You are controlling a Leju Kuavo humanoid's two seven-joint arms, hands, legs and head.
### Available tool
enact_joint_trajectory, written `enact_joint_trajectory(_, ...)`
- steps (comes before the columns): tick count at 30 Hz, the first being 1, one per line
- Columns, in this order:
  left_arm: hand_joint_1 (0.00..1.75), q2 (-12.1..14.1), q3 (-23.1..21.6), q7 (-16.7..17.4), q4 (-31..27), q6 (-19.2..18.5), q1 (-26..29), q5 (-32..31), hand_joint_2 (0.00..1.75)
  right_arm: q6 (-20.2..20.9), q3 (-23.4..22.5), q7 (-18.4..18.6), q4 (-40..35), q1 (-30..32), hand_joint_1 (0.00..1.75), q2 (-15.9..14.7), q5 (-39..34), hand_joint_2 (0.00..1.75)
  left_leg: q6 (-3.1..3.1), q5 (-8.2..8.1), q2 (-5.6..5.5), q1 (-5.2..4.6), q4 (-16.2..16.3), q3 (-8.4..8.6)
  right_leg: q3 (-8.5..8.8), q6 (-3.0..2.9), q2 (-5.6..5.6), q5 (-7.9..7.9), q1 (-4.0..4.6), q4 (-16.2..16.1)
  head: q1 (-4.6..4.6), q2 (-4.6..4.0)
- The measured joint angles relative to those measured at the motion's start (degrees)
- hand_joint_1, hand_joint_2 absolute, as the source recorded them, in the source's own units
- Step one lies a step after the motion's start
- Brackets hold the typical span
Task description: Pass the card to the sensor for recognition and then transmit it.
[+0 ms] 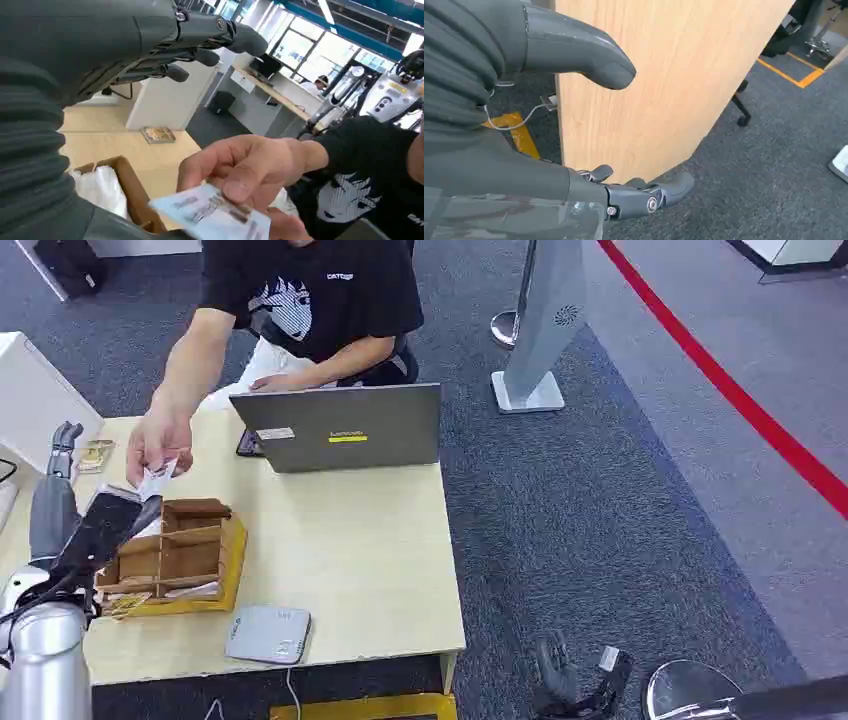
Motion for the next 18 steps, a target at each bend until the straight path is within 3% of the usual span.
enact_joint_trajectory(1, 1.64, 0.07, -0.77, 0.24, 0.29, 0.53, -0.4, -1.7, 1.75, 0.0, 0.04, 0.0, 0.0, -0.03, 0.0, 0.0, 0.04, 1.75, 0.0, 0.0, 0.0, 0.0, 0.0, 0.0, 0.0, 0.0, 0.0, 0.0, 0.0, 0.0, -0.02, 0.0)
enact_joint_trajectory(2, 1.75, 0.13, -1.63, 0.72, 0.59, 1.1, -0.81, -3.76, 1.75, -0.05, 0.11, 0.0, 0.0, -0.05, 0.0, 0.02, 0.09, 1.75, 0.0, 0.0, 0.0, 0.0, 0.0, 0.0, 0.0, 0.0, 0.0, 0.0, 0.0, 0.0, 0.0, 0.0)
enact_joint_trajectory(18, 1.75, 0.83, -10.65, 6.91, 2.65, 12.9, -3.25, -35.99, 1.75, -0.77, 1.25, 0.02, 0.02, -0.26, 0.0, 0.46, 1.31, 1.75, 0.0, 0.0, 0.01, 0.0, 0.0, -0.01, 0.0, -0.01, 0.01, 0.0, 0.0, 0.01, -0.02, 0.0)
